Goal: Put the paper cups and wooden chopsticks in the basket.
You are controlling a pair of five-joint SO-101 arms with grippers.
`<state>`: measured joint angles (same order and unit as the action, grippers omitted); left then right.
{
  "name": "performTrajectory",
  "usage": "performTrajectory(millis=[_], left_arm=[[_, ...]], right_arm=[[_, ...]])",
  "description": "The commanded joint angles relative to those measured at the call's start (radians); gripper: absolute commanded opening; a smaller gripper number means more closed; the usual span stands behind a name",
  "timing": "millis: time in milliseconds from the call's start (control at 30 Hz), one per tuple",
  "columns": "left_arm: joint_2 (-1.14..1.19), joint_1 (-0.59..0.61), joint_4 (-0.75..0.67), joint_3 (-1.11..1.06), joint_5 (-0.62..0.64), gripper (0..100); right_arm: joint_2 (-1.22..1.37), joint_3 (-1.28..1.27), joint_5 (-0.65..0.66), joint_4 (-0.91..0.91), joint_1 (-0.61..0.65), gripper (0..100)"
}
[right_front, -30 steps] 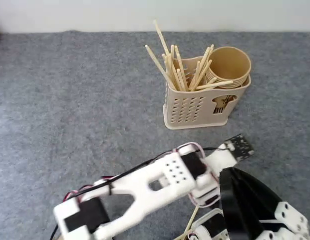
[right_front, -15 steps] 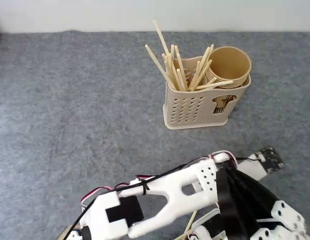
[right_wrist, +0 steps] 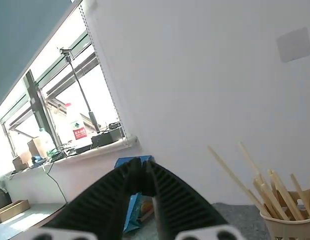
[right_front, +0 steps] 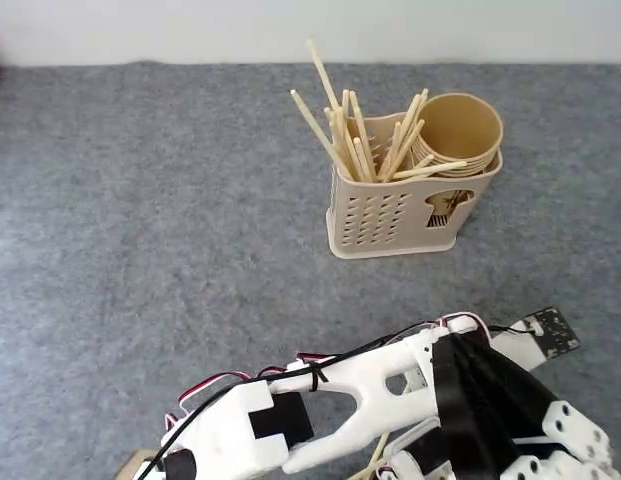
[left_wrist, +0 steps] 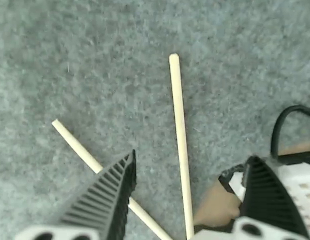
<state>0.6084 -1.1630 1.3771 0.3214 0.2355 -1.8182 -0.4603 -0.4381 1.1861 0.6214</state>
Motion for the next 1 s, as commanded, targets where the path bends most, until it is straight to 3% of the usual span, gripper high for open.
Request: performTrajectory(millis=[0,300,667,967], left_arm=[[-0.005,-0.006,0.005,0.081,0.011,33],[0.031,-0.003,-0.023,0.116,0.012,33],[0.218,0.109,-0.014,0.268,0.058,33],[0.236,0.118,0.072,0.306,0.061,33]], right_arm=[[0.004,0.028,-0.006,-0.004,0.005,0.8],[0.004,0.028,-0.006,-0.005,0.005,0.8],[0.004,0.028,-0.006,0.002,0.005,0.8],[0.004,0.028,-0.006,0.004,0.005,0.8]])
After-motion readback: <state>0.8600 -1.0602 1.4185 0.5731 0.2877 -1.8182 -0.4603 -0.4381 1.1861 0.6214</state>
